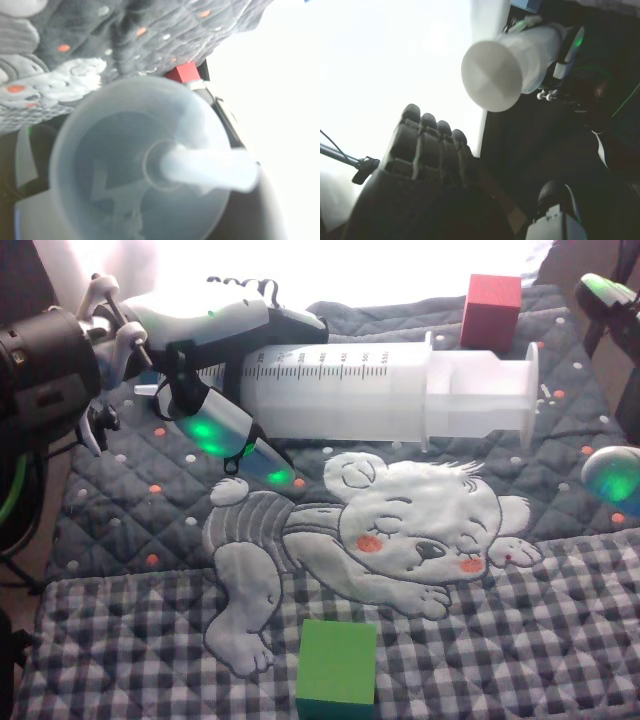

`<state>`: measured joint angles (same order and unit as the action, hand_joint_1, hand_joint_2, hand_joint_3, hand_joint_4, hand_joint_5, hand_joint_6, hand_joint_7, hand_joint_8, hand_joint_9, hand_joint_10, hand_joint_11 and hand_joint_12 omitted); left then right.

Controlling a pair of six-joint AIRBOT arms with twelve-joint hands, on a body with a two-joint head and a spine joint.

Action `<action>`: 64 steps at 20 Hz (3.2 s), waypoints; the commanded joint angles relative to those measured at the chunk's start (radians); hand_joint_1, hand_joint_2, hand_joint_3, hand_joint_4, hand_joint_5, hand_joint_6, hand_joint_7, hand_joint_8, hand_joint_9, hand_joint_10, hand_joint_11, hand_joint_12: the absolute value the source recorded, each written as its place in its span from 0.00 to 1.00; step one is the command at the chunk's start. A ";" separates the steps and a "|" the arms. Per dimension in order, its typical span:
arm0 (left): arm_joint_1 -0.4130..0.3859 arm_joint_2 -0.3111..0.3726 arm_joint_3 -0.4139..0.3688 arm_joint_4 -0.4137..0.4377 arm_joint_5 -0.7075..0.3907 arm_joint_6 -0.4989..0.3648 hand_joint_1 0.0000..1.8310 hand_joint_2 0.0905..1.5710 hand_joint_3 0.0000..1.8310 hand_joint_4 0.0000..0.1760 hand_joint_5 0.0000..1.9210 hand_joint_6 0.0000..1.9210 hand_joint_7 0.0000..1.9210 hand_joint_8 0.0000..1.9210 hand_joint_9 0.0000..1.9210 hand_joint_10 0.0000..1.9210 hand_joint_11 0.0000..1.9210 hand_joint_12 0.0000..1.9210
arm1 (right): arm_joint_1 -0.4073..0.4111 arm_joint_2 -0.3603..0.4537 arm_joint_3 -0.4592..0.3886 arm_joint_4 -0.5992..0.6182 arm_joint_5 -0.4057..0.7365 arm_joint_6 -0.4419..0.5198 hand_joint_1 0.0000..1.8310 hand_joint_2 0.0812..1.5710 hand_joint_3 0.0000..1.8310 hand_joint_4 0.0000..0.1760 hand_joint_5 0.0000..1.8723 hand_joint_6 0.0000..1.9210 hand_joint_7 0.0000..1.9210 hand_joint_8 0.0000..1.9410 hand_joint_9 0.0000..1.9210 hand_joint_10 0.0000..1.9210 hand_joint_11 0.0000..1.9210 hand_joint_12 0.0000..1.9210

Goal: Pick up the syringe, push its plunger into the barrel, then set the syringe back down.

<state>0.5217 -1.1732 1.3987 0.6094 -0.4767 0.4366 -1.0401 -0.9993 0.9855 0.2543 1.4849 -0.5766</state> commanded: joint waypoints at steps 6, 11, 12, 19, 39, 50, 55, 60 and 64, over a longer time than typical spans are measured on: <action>-0.018 0.011 0.002 -0.080 -0.137 -0.009 0.83 0.71 0.01 0.00 0.65 1.00 0.80 1.00 0.85 1.00 0.86 1.00 | -0.009 -0.012 0.001 -0.010 0.125 0.024 0.00 0.50 0.00 0.00 0.00 0.00 0.00 0.00 0.00 0.00 0.00 0.00; -0.016 0.018 0.001 -0.100 -0.158 -0.009 0.84 0.71 0.01 0.00 0.63 1.00 0.80 1.00 0.85 1.00 0.86 1.00 | -0.016 -0.025 0.001 -0.005 0.125 0.036 0.00 0.50 0.00 0.00 0.00 0.00 0.00 0.00 0.00 0.00 0.00 0.00; -0.017 0.019 0.000 -0.101 -0.160 -0.009 0.84 0.71 0.01 0.00 0.63 1.00 0.79 1.00 0.84 1.00 0.86 1.00 | -0.018 -0.027 0.001 -0.005 0.125 0.037 0.00 0.49 0.00 0.00 0.00 0.00 0.00 0.00 0.00 0.00 0.00 0.00; -0.021 0.022 0.000 -0.108 -0.165 -0.009 0.84 0.72 0.01 0.00 0.66 1.00 0.81 1.00 0.86 1.00 0.88 1.00 | -0.029 -0.035 0.002 -0.016 0.120 0.053 0.00 0.47 0.00 0.00 0.00 0.00 0.00 0.00 0.00 0.00 0.00 0.00; -0.044 -0.007 0.005 -0.067 -0.147 -0.009 0.85 0.71 0.00 0.00 0.63 1.00 0.77 1.00 0.84 1.00 0.85 1.00 | 0.029 -0.063 0.028 -0.108 0.033 0.075 0.03 0.60 0.00 0.00 0.00 0.00 0.00 0.00 0.00 0.00 0.00 0.00; -0.072 -0.029 0.016 -0.044 -0.131 -0.009 0.86 0.70 0.00 0.00 0.65 1.00 0.79 1.00 0.85 1.00 0.86 1.00 | 0.059 -0.079 0.038 -0.137 0.002 0.081 0.00 0.61 0.00 0.00 0.00 0.00 0.00 0.00 0.00 0.00 0.00 0.00; -0.086 -0.043 0.024 -0.016 -0.105 -0.009 0.89 0.70 0.00 0.00 0.66 1.00 0.79 1.00 0.84 1.00 0.85 1.00 | 0.070 -0.084 0.041 -0.147 -0.008 0.081 0.01 0.62 0.00 0.00 0.00 0.00 0.00 0.00 0.00 0.00 0.00 0.00; -0.092 -0.061 0.040 0.000 -0.099 -0.009 0.88 0.69 0.00 0.00 0.67 1.00 0.79 1.00 0.84 1.00 0.86 1.00 | 0.077 -0.091 0.044 -0.151 -0.013 0.084 0.00 0.63 0.00 0.00 0.00 0.00 0.00 0.00 0.00 0.00 0.00 0.00; -0.103 -0.067 0.040 0.009 -0.098 -0.009 0.88 0.70 0.00 0.00 0.68 1.00 0.80 1.00 0.85 1.00 0.87 1.00 | 0.082 -0.097 0.047 -0.155 -0.017 0.085 0.00 0.63 0.00 0.00 0.00 0.00 0.00 0.00 0.00 0.00 0.00 0.00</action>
<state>0.4400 -1.2236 1.4479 0.6365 -0.4538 0.4274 -0.9737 -1.0836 1.0367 0.1864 1.3628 -0.5022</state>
